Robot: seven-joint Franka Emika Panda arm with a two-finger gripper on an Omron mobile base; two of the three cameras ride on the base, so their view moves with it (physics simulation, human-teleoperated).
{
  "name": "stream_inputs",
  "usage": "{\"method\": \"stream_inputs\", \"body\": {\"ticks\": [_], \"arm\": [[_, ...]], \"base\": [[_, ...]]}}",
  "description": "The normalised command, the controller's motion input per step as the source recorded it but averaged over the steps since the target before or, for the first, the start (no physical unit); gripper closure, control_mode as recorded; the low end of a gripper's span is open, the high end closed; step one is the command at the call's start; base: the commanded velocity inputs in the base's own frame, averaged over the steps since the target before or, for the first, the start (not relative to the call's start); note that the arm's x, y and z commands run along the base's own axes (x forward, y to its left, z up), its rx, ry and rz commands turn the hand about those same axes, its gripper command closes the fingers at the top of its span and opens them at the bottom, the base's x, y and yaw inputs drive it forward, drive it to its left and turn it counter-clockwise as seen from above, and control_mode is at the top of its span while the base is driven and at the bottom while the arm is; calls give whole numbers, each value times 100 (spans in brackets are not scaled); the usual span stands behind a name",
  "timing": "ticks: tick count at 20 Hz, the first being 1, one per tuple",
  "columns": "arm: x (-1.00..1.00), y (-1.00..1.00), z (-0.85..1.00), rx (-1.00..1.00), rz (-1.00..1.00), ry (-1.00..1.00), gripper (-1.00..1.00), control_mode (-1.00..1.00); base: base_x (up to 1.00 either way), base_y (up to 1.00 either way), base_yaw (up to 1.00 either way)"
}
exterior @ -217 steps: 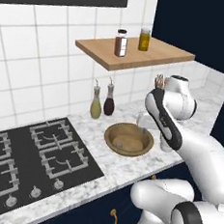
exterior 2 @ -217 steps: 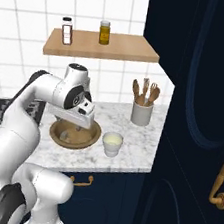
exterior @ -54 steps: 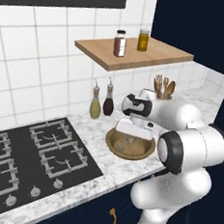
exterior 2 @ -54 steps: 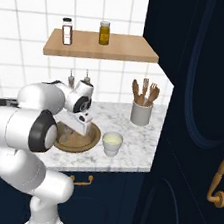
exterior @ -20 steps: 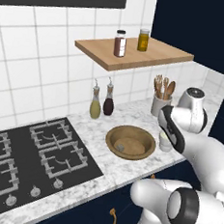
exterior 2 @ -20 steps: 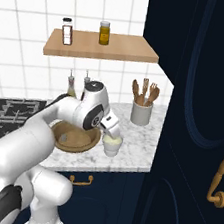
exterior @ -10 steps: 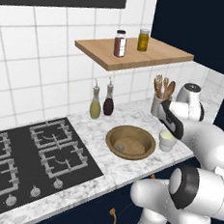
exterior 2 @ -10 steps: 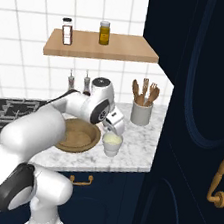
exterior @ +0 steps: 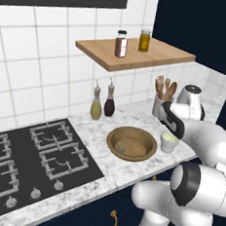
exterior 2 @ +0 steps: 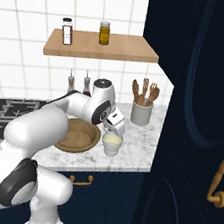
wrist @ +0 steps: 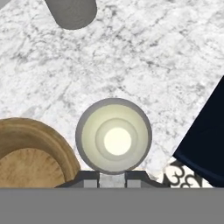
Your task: Grab a lemon wedge from the fridge and one ice cube from the ice bowl, and put them in the glass of lemonade.
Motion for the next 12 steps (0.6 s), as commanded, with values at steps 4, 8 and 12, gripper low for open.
{"method": "stream_inputs", "body": {"ticks": [4,8,12], "arm": [[19,0,0,0,0,0,100,-100],[22,-9,-2,0,0,1,100,-100],[18,-33,0,0,0,1,100,-100]], "base": [[0,0,0],[0,0,0],[0,0,0]]}}
